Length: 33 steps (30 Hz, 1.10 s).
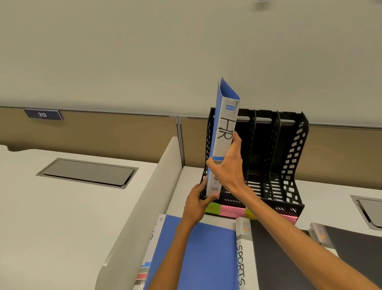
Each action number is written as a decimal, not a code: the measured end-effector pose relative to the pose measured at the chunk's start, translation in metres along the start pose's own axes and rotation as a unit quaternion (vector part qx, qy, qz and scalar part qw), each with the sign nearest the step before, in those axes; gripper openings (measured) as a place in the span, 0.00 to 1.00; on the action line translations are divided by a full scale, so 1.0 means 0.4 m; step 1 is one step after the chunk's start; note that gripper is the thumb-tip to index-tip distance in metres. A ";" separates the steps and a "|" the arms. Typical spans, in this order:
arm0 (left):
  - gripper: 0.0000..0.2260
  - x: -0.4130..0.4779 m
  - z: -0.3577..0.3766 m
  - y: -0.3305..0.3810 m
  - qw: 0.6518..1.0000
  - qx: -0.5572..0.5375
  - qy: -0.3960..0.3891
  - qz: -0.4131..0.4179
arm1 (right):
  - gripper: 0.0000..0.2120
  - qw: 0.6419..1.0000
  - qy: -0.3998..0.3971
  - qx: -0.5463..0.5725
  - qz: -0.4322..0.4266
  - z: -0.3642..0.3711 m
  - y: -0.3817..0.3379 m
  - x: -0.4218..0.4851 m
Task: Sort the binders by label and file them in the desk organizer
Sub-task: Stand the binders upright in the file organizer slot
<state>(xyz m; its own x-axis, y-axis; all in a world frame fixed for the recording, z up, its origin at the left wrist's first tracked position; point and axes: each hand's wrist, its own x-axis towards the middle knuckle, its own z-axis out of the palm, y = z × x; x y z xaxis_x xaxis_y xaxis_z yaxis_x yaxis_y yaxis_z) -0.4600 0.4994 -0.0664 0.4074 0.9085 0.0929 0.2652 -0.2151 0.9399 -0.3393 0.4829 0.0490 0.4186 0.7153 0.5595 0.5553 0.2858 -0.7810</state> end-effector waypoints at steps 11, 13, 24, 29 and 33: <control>0.26 -0.005 0.001 -0.020 0.990 0.003 0.130 -0.049 | 0.41 1.000 -0.015 0.002 -0.002 0.029 -0.011 0.008; 0.24 0.001 -0.004 -0.023 0.989 0.001 0.137 -0.047 | 0.41 1.000 -0.017 -0.005 0.002 0.031 -0.015 0.009; 0.22 0.026 -0.030 -0.006 0.983 0.092 0.152 -0.041 | 0.42 0.998 -0.023 -0.051 0.025 0.044 -0.018 0.011; 0.23 0.038 -0.036 0.010 0.978 0.151 0.138 -0.036 | 0.42 0.998 -0.008 -0.042 0.039 0.051 -0.013 0.007; 0.23 0.045 -0.048 0.018 0.979 0.158 0.124 -0.047 | 0.42 0.997 0.009 -0.043 0.058 0.040 -0.009 -0.004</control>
<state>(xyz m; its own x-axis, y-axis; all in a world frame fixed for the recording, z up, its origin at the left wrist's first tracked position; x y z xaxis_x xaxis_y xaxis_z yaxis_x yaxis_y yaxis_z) -0.4674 0.5212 -0.0515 0.1539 0.9803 0.1238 0.5640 -0.1900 0.8036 -0.3537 0.4909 0.0465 0.4964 0.7280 0.4728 0.5612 0.1464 -0.8146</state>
